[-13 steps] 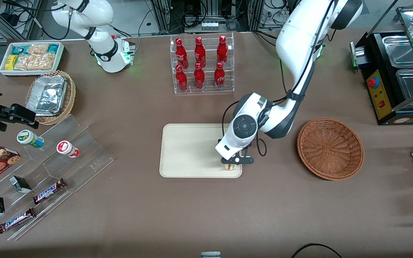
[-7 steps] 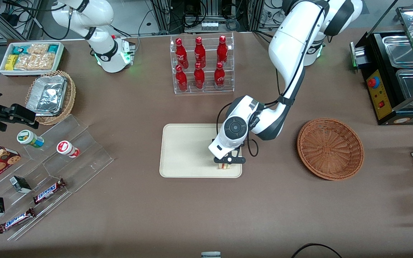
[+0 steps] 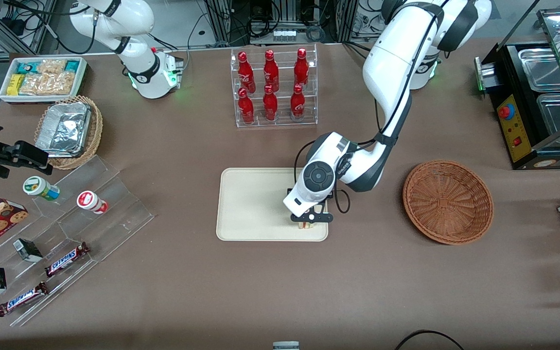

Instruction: Place sandwich from basket to tray

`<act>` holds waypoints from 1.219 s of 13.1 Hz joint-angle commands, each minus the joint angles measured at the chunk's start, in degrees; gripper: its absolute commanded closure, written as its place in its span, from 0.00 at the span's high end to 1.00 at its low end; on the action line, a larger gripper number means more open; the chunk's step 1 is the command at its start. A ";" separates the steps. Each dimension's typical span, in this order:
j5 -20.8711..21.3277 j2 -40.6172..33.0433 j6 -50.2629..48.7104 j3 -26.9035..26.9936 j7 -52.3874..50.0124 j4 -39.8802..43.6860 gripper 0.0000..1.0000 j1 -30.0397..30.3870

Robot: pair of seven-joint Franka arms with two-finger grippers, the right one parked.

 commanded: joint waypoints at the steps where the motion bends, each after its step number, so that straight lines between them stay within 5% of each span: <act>1: 0.37 -3.42 -1.47 0.66 -3.00 0.58 1.00 0.17; 7: 0.63 -17.66 -15.62 1.10 -3.02 -1.43 1.00 10.26; 12: 4.50 -37.59 -14.66 1.54 -2.32 -21.53 1.00 21.15; 16: 6.77 -46.41 -16.06 1.63 6.03 -26.83 1.00 29.07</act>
